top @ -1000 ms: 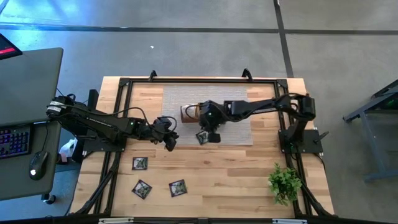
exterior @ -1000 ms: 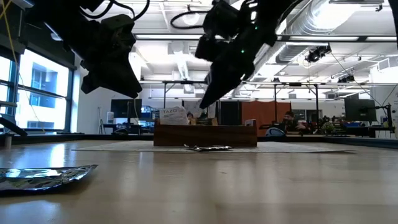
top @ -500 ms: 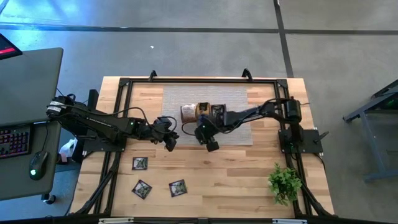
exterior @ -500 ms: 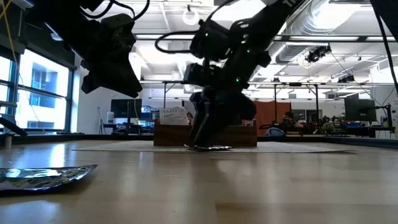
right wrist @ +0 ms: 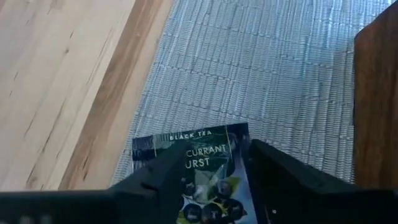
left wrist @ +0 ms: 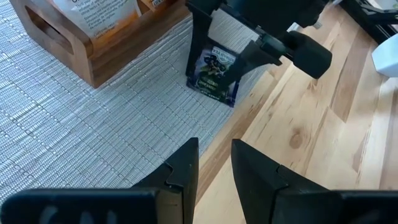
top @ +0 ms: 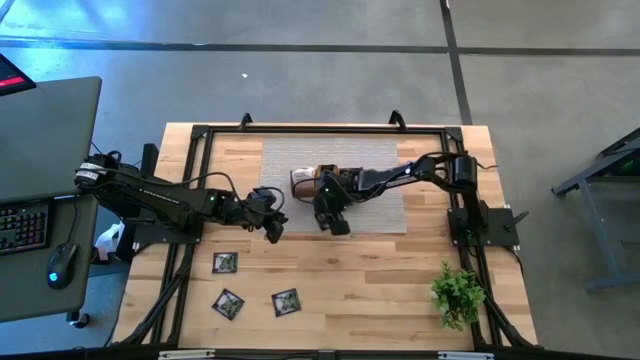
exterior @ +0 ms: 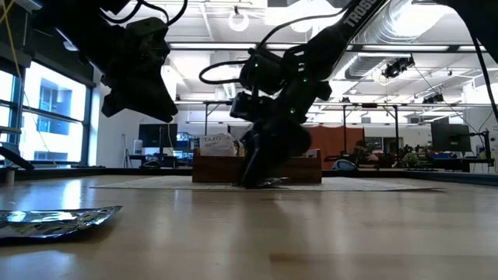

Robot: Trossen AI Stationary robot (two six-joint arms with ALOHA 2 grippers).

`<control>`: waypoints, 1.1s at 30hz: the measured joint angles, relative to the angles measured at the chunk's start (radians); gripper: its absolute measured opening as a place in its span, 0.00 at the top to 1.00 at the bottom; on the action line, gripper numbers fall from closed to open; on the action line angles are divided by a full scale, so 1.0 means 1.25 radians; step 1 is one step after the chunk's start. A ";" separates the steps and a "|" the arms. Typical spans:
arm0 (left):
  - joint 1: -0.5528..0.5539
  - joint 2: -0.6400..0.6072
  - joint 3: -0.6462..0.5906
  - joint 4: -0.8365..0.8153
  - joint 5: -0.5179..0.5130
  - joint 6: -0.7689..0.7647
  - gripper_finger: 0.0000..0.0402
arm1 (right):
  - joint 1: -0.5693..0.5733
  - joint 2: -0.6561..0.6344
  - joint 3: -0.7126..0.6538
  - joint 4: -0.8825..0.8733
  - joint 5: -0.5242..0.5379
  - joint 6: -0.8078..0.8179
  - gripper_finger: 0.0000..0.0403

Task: Pick & Place Tea
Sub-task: Put the violet tea bag into the right section of the wooden organizer

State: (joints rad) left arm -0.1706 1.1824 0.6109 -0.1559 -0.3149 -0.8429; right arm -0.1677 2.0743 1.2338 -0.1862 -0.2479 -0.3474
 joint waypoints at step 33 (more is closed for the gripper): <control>0.000 0.000 0.000 -0.002 0.015 0.000 0.77 | 0.064 -0.243 -0.005 -0.231 -0.035 0.001 0.93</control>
State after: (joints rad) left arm -0.1703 1.1826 0.6109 -0.1587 -0.2966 -0.8429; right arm -0.0877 1.7707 1.2274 -0.4750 -0.2914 -0.3466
